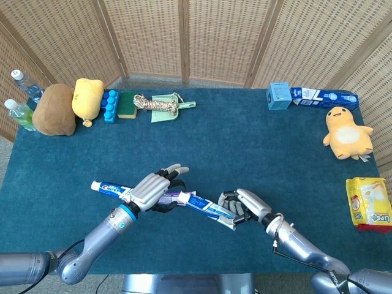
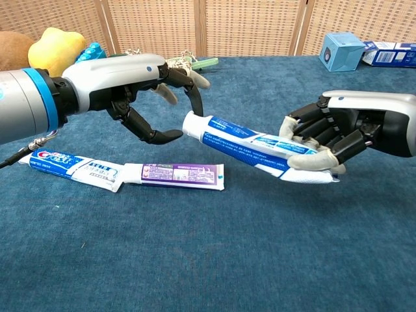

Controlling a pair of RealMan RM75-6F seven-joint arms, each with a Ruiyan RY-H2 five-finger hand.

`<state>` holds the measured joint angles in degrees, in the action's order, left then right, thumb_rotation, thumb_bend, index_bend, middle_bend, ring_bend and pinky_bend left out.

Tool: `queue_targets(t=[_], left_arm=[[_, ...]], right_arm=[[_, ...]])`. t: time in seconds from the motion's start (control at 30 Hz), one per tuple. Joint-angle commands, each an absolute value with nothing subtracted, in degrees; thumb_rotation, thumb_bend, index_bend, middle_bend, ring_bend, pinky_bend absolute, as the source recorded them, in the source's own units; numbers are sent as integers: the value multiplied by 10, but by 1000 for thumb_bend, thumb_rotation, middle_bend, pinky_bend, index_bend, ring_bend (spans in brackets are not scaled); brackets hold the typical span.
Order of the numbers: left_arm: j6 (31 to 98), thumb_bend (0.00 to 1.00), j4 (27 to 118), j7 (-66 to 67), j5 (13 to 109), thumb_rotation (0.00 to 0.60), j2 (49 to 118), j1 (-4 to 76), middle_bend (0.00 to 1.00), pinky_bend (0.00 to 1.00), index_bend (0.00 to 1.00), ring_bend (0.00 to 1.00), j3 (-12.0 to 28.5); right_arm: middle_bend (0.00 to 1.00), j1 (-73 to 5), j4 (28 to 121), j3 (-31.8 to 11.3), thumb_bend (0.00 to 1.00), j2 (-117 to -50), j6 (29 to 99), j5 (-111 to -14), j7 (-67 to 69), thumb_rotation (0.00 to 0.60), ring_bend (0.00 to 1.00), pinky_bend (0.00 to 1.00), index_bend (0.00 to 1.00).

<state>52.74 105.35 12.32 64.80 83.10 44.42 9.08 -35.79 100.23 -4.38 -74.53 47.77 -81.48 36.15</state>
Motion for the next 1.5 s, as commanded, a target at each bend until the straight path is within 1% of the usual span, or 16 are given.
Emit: queue_targets(t=[0.03, 0.2, 0.77, 1.13, 1.5], left_arm=[[528, 359, 1052, 122, 647, 600, 832, 445, 116, 166, 394, 44, 91], [530, 359, 1050, 122, 646, 600, 833, 445, 116, 167, 419, 44, 90], [539, 358, 1047, 118, 644, 600, 832, 444, 116, 167, 449, 44, 87], [559, 359, 1054, 122, 663, 600, 825, 433, 102, 167, 427, 38, 78], [561, 357, 1051, 127, 668, 600, 833, 432, 66, 155, 403, 0, 73]], right_arm=[[746, -358, 1002, -44, 527, -746, 478, -814, 364, 600, 707, 757, 915], [747, -356, 999, -46, 528, -745, 480, -812, 371, 600, 709, 759, 914], [747, -352, 988, -61, 538, -755, 487, -780, 365, 600, 714, 762, 914], [747, -348, 991, -86, 547, -766, 492, -714, 329, 600, 714, 762, 913], [747, -342, 997, -108, 548, -768, 492, -673, 318, 600, 714, 762, 912]])
